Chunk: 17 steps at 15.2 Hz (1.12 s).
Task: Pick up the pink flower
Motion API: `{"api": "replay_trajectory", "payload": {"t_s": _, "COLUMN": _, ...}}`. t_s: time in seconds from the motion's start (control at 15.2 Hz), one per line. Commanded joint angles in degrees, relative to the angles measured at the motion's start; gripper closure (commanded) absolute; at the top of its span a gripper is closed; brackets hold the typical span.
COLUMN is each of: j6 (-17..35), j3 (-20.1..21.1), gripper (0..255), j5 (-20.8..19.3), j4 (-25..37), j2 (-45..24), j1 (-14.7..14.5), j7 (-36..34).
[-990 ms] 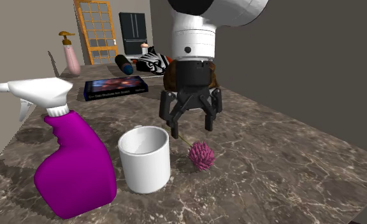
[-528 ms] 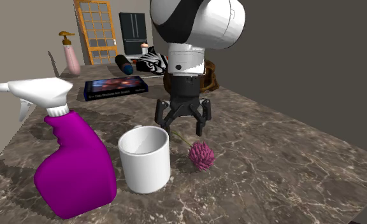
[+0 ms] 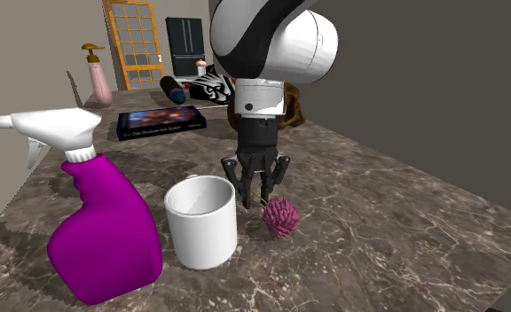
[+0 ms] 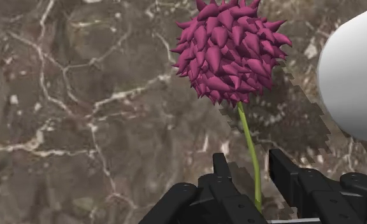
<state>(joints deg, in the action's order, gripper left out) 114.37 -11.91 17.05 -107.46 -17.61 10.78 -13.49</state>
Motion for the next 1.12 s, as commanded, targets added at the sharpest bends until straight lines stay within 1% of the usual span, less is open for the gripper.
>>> {"api": "replay_trajectory", "payload": {"t_s": 0.0, "j6": 0.05, "j3": 0.13, "gripper": 255, "j5": 0.08, "j4": -0.12, "j2": -0.19, "j1": -0.08, "j7": 0.02}}
{"api": "replay_trajectory", "payload": {"t_s": 0.46, "j6": 0.06, "j3": 0.11, "gripper": 255, "j5": 0.08, "j4": -0.13, "j2": -0.19, "j1": -0.08, "j7": 0.04}}
{"api": "replay_trajectory", "payload": {"t_s": 1.06, "j6": -5.68, "j3": -0.26, "gripper": 255, "j5": -1.2, "j4": 2.91, "j2": 2.78, "j1": -0.17, "j7": -1.67}}
